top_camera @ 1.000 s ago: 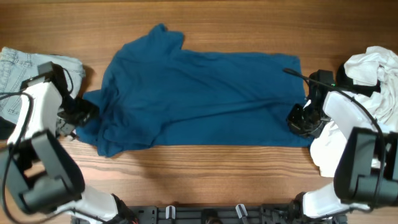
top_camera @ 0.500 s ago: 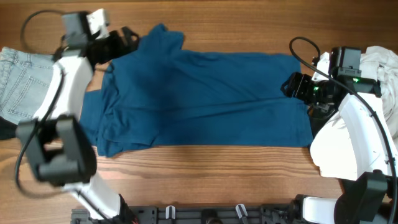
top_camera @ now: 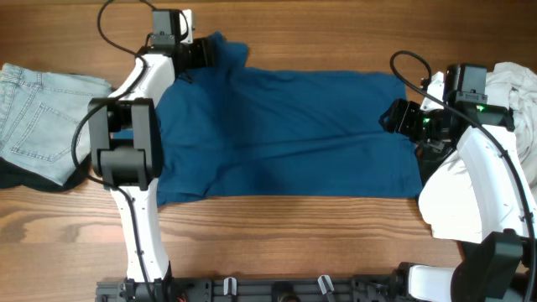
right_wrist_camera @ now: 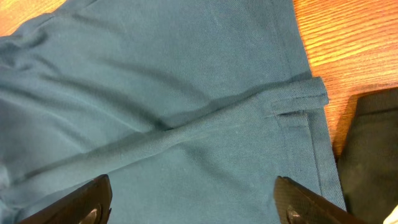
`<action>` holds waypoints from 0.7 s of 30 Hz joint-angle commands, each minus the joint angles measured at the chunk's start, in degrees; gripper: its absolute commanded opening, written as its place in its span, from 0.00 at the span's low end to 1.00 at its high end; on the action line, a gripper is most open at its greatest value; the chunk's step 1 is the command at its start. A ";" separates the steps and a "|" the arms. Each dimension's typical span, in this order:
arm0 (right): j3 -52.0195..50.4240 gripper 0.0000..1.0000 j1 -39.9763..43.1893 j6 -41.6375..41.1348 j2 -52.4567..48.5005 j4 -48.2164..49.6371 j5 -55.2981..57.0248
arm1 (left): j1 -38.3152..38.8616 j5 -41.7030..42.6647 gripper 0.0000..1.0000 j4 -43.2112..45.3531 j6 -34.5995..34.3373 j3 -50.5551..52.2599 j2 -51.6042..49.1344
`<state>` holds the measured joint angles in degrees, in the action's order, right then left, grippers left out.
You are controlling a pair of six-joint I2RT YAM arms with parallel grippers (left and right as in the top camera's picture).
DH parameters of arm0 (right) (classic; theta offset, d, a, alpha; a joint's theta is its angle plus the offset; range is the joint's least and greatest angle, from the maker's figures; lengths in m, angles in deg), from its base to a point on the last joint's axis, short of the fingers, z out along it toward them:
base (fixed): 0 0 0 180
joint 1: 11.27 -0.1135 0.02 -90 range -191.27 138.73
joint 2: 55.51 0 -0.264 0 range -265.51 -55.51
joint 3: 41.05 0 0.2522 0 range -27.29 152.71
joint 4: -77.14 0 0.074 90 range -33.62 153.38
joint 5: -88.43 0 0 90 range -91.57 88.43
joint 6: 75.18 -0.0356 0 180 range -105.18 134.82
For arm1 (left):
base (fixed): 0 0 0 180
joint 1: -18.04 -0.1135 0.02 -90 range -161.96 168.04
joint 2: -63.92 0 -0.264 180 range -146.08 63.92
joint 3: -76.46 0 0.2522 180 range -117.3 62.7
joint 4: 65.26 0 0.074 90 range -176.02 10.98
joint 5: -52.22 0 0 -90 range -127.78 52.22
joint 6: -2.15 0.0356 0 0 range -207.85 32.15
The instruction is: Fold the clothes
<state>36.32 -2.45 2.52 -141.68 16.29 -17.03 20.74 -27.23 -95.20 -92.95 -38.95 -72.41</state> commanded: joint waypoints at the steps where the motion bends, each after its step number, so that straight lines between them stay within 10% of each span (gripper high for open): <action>1: 0.11 0.74 0.13 0.04 -0.20 0.83 -1.14 | 0.07 -3.80 0.17 -0.11 0.39 -1.18 -1.53; 3: 0.11 0.68 0.13 -0.13 -0.44 1.53 -1.14 | 0.09 -3.78 0.04 -0.72 0.35 -1.18 -1.40; 11: 7.93 0.75 0.13 3.32 -11.28 2.19 2.93 | -0.24 -3.48 0.04 -11.30 -1.84 -1.18 4.26; 21: 15.34 0.72 -1.36 -0.50 -34.32 29.66 5.18 | -0.24 -2.97 0.04 -18.80 -3.10 -1.16 5.40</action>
<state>51.58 -2.76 3.57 -169.70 43.31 -12.83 20.78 -30.27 -112.67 -95.42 -39.95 -69.13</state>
